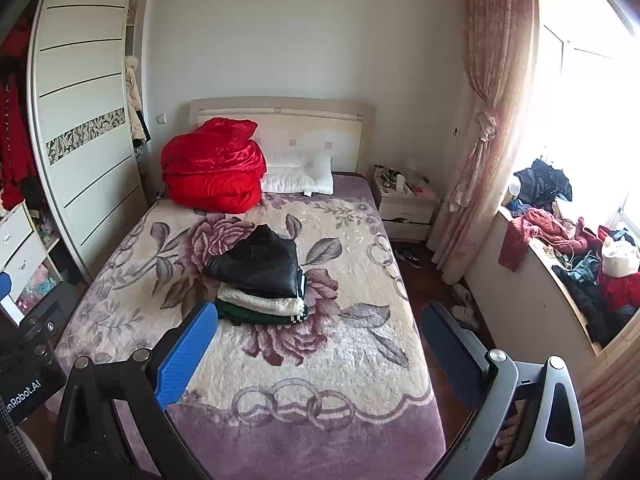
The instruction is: Fold large clothes
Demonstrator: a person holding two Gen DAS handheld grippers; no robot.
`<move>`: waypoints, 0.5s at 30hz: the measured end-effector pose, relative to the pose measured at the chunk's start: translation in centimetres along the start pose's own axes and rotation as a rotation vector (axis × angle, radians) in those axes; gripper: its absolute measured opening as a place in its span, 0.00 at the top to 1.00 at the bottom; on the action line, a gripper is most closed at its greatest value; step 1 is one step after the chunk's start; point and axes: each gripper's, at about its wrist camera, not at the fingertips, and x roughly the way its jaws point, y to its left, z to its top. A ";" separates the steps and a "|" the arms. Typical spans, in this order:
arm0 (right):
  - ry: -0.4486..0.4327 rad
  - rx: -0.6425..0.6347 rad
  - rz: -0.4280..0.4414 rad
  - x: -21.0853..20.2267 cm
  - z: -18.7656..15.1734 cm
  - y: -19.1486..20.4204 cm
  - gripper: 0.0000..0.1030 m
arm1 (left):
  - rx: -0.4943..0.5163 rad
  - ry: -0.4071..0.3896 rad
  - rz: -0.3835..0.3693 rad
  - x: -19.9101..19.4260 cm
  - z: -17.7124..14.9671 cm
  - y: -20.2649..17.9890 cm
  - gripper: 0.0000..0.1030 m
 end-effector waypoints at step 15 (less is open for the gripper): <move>-0.003 -0.009 0.002 -0.6 -0.4 0.1 0.00 | -0.003 -0.006 0.001 -0.6 -0.1 0.1 0.00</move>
